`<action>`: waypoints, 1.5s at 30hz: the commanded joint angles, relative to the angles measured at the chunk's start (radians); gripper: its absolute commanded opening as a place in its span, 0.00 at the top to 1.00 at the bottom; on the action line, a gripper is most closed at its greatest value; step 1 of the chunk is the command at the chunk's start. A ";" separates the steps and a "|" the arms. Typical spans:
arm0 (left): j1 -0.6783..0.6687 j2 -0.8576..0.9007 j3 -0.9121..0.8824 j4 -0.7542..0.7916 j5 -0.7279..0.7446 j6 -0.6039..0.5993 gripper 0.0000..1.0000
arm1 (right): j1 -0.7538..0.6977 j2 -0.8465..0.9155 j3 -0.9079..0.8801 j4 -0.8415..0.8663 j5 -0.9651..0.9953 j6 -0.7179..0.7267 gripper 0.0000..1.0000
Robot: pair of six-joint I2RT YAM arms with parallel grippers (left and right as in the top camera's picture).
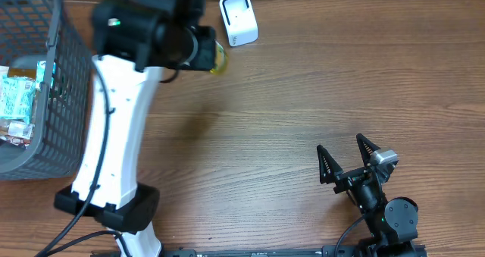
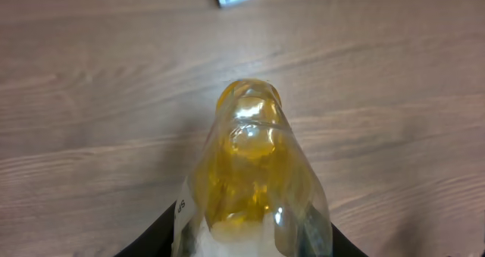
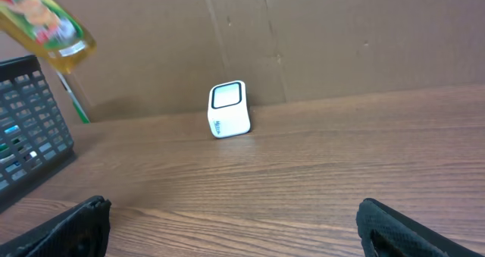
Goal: Scan the item barcode
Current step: 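Lift the yellow bottle and carry it to the white scanner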
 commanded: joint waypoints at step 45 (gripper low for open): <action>-0.484 0.170 -0.594 0.560 -0.159 -0.338 0.72 | 0.008 -0.005 -0.010 0.005 0.009 -0.008 0.00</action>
